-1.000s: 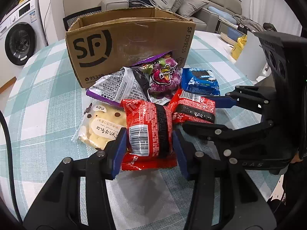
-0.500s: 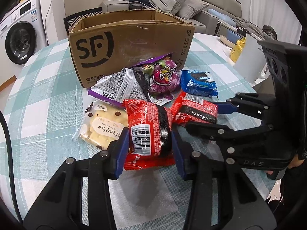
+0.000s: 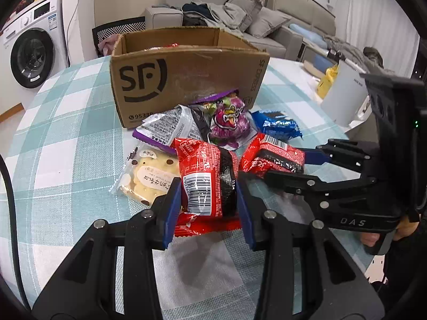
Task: Organize snacks
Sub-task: 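Lift both red bags and carry them over the cardboard box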
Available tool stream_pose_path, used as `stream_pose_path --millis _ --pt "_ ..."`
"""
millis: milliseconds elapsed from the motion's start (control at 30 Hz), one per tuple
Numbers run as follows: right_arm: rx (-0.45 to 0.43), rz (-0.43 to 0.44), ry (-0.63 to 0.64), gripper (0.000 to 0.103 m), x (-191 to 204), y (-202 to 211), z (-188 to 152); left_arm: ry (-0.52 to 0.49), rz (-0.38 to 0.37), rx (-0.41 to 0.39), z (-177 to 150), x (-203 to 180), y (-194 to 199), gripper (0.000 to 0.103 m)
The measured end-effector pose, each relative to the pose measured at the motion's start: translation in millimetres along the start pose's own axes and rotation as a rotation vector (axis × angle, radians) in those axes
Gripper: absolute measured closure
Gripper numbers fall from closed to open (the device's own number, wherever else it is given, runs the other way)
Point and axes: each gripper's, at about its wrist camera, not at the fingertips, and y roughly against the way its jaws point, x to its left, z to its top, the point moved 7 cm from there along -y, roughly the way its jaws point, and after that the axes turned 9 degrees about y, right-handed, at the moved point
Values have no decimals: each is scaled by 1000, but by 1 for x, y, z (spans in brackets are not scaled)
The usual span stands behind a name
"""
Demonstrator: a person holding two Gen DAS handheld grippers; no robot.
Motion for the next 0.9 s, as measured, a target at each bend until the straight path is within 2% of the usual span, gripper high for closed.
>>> stream_pose_path --millis 500,900 --pt "-100 -5 -19 58 -2 33 14 20 2 -78 21 3 33 66" --pt "-208 -36 -30 58 -7 66 54 5 31 -182 68 1 61 66"
